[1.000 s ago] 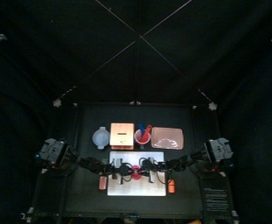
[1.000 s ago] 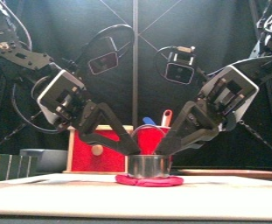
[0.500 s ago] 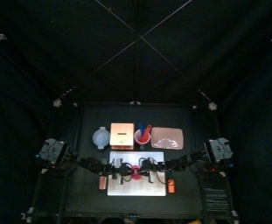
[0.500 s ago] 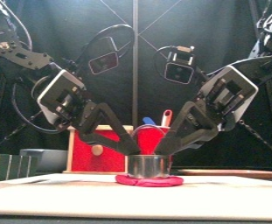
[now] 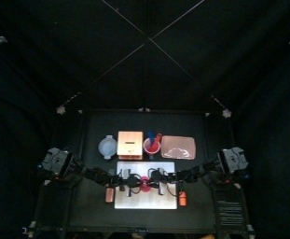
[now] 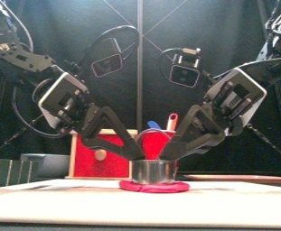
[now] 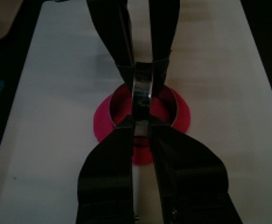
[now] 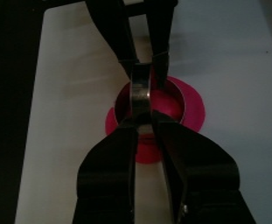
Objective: Get the cutter from the drawer then cut the dough then place the extra dough in the bowl
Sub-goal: Cut the dough
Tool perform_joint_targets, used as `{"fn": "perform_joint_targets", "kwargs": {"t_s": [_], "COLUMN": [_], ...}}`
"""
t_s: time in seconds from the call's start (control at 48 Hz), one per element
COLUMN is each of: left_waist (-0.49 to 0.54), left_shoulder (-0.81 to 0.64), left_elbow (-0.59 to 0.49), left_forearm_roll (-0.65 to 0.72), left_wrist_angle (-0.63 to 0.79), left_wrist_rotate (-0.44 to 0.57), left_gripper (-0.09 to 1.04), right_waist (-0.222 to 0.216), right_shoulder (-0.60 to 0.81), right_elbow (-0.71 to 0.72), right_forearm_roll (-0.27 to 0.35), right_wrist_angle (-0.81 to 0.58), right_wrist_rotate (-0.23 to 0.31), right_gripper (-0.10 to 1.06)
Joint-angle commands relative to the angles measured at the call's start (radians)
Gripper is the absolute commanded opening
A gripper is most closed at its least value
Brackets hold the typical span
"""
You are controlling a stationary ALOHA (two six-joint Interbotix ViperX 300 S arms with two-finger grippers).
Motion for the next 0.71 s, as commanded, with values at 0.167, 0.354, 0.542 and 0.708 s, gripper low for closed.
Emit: {"fn": "perform_joint_targets", "kwargs": {"t_s": [0.167,0.354,0.542,0.708], "left_waist": [-0.021,-0.023,-0.006,0.003], "left_shoulder": [0.089,0.020,-0.032,-0.034], "left_elbow": [0.020,0.015,0.025,0.023], "left_forearm_roll": [0.003,0.006,0.005,0.005], "left_wrist_angle": [0.098,0.097,0.091,0.089], "left_wrist_rotate": [-0.003,0.002,0.002,0.002], "left_gripper": [0.41,0.43,0.47,0.61], "right_waist": [-0.006,-0.006,-0.008,-0.006], "right_shoulder": [0.064,0.000,-0.044,-0.049], "right_elbow": [-0.008,-0.021,-0.025,-0.028], "right_forearm_roll": [0.005,0.005,0.020,0.017], "right_wrist_angle": [0.049,0.071,0.080,0.081], "right_wrist_rotate": [0.015,0.015,0.017,0.017], "right_gripper": [0.51,0.52,0.55,0.65]}}
